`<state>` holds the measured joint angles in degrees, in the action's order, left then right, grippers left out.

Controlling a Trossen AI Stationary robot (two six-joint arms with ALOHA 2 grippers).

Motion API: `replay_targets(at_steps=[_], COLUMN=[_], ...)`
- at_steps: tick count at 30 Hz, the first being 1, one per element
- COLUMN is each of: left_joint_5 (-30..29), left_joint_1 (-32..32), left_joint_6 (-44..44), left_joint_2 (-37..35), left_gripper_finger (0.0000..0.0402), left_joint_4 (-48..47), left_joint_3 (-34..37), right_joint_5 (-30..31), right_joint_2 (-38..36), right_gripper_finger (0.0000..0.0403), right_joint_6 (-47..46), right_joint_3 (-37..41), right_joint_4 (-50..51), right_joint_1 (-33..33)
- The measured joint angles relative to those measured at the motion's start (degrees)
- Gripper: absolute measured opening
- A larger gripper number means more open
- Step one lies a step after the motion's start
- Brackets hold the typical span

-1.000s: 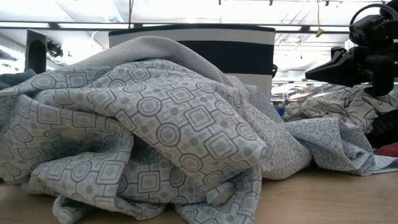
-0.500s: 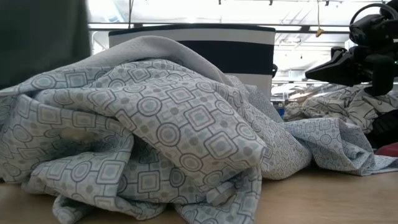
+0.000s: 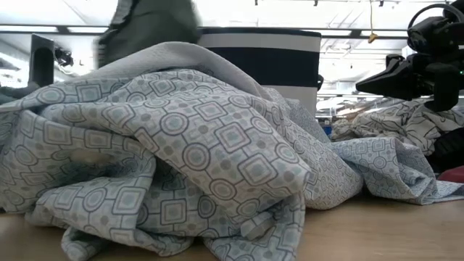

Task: Sort clothes
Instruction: Put the gray underwear into the bin

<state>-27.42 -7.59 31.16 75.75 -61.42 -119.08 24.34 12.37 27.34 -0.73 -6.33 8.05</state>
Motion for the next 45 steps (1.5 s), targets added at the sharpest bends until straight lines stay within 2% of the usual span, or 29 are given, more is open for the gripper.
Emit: replay_targets(at_steps=[10, 13, 15, 19, 27, 29, 33, 35, 45], left_joint_5=[-2.16, -2.11, -2.1, -1.21, 1.33, 4.62, 21.24, 25.63, 27.18], left_joint_1=[11.69, 14.2, 15.72, 17.43, 18.62, 20.28, 24.44, 26.24, 30.24], left_joint_6=[-26.36, -31.18, -32.28, -31.84, -23.18, -21.71, -20.37, -19.06, -17.2], left_joint_2=[2.37, 3.84, 4.55, 5.37, 8.46, 10.59, 16.36, 19.52, 33.51], left_gripper_finger=[0.0, 0.0, 0.0, 0.0, 0.0, 0.0, 0.0, 0.0, 0.0009], left_joint_4=[40.8, 49.53, 51.62, 46.91, 17.93, 13.28, 8.9, 7.06, -3.16], left_joint_3=[-0.44, -0.44, -0.44, -0.44, -0.38, -0.38, -0.38, -0.38, -0.33], right_joint_5=[0.0, 0.0, 0.0, 0.0, 0.0, 0.0, 0.0, 0.0, 0.0], right_joint_2=[0.01, -0.01, 0.01, 0.01, 0.01, -0.01, -0.01, 0.01, 0.0], right_gripper_finger=[0.0027, 0.0027, 0.0027, 0.0027, 0.0027, 0.0027, 0.0027, 0.0027, 0.0027], right_joint_6=[0.01, 0.01, 0.0, 0.0, 0.01, -0.01, 0.0, 0.0, 0.0], right_joint_3=[0.0, 0.0, 0.0, 0.0, 0.0, 0.0, 0.0, 0.0, 0.0], right_joint_4=[-0.04, -0.31, -0.38, -0.63, -0.72, -0.91, -0.95, -0.99, -1.18], right_joint_1=[-0.02, 0.0, 0.0, 0.0, 0.0, 0.0, -0.01, -0.01, 0.0])
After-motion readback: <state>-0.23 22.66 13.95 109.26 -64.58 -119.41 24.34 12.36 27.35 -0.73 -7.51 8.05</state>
